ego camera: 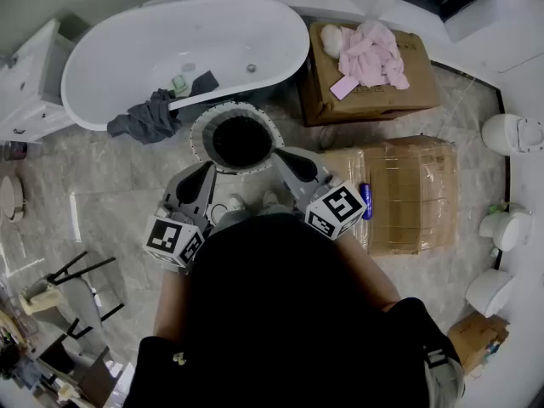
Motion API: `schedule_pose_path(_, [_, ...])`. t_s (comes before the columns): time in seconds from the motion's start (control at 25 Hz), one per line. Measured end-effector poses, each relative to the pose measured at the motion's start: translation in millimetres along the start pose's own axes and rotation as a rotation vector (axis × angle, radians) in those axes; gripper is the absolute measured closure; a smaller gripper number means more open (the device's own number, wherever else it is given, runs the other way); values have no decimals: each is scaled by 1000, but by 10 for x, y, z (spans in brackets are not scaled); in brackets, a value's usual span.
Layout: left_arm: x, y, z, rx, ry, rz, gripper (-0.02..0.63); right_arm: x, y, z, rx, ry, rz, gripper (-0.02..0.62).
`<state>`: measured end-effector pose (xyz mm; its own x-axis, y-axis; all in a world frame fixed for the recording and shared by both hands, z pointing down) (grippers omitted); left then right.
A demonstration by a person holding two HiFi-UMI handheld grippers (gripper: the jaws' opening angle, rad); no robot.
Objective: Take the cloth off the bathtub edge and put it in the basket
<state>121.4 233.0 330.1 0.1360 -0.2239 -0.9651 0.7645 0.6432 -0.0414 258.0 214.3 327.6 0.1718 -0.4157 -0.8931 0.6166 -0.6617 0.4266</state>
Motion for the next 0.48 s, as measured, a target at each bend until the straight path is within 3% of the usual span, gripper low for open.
schedule_pose_path(0.48, [-93,139,88,79,-25,-10,594,-44,230,-99,48,-3,48,598])
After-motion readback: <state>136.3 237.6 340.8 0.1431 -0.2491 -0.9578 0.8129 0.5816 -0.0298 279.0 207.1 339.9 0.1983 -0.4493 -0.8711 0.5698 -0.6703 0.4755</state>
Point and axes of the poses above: the fingertips, and each gripper's own axes: z forward along the fingers, y to its right, x out of its top, the point moved 1 cm from there along -z, backward along the fingers, and after that the axes turned 9 degrees about z, right-handed, at the moved point
